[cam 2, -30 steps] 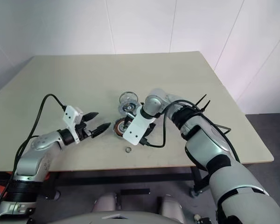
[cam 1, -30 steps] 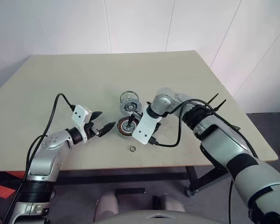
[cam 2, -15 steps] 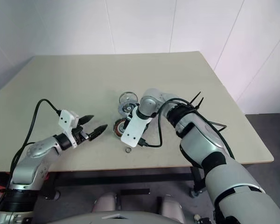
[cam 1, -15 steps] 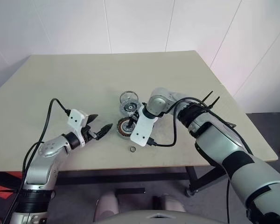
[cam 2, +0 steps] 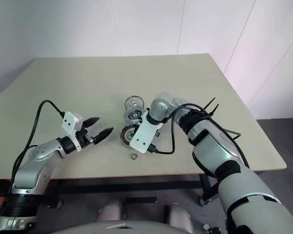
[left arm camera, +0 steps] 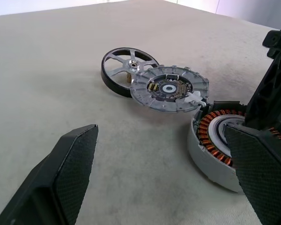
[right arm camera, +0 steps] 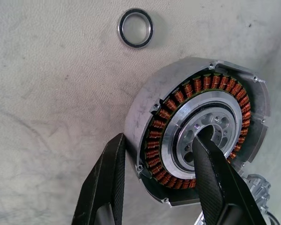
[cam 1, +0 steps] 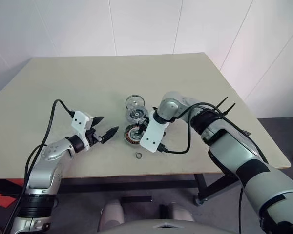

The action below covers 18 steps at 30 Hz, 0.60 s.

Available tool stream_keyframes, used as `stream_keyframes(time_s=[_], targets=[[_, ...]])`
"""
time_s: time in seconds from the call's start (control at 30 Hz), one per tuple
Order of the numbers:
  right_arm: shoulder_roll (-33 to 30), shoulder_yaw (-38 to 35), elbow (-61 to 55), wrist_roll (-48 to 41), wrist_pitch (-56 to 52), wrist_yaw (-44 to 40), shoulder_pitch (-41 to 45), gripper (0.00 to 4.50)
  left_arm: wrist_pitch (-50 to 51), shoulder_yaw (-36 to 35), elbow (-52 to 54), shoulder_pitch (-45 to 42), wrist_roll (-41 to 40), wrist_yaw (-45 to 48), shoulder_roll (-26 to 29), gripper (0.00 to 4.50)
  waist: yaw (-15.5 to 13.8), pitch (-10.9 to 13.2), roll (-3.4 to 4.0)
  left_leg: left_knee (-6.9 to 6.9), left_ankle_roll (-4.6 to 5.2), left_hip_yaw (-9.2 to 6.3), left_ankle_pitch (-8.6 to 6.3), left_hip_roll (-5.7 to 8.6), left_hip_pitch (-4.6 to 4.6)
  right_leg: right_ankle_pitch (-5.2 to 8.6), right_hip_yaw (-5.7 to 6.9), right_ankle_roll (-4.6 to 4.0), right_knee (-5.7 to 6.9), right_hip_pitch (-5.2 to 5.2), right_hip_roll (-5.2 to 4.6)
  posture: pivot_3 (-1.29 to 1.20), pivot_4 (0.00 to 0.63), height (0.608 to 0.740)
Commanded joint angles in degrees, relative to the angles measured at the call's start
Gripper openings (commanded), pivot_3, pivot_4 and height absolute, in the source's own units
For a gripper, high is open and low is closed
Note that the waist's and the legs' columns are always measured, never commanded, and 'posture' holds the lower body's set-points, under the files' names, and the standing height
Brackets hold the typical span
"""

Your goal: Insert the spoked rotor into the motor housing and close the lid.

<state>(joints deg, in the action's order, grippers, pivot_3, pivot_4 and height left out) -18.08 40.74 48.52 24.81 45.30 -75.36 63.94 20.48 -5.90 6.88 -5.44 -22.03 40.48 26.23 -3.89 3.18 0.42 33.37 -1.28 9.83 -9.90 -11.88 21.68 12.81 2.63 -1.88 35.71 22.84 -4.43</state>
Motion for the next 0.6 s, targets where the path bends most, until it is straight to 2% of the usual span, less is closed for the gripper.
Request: stream_keyframes(time_s=[0.03,0.3,0.43,0.6], targets=[[-1.4,-4.1,-6.4,-4.6,-2.1,-0.8,1.5,1.94,-0.4,0.1,0.0,-1.6,-0.3,0.9,0.7,4.50,0.0,0.0,-0.01,0.01,0.00,0.00,0.00,0.00,0.00,0.00,0.00,0.00,0.01,0.01,0.02,0.00,0.000,0.740],[-5.2,-5.9,-14.1,-6.5,-5.5,-1.6,0.6,1.94,-0.8,0.8,-2.1,-3.5,0.2,2.1,0.8,4.50,-0.1,0.1,-0.17,0.03,0.00,0.00,0.00,-0.01,0.01,0.00,-0.01,-0.01,0.01,0.01,0.03,0.00,0.000,0.740],[-9.2,-7.0,-17.4,-7.9,-7.2,-3.0,-0.6,1.94,-0.9,1.3,-2.9,-4.2,0.5,2.5,0.6,4.50,-0.2,0.2,-0.34,0.07,0.00,-0.02,0.00,0.01,0.05,-0.01,-0.02,-0.01,0.00,0.00,0.02,0.00,0.000,0.740],[-14.5,-7.5,-16.4,-6.2,-7.9,-2.1,-1.8,1.94,-1.1,1.9,-3.8,-5.0,0.7,3.1,0.4,4.50,-0.1,0.3,-0.41,0.11,0.00,-0.02,0.00,0.01,0.05,-0.01,-0.02,-0.01,0.01,-0.01,0.02,0.00,0.000,0.740]])
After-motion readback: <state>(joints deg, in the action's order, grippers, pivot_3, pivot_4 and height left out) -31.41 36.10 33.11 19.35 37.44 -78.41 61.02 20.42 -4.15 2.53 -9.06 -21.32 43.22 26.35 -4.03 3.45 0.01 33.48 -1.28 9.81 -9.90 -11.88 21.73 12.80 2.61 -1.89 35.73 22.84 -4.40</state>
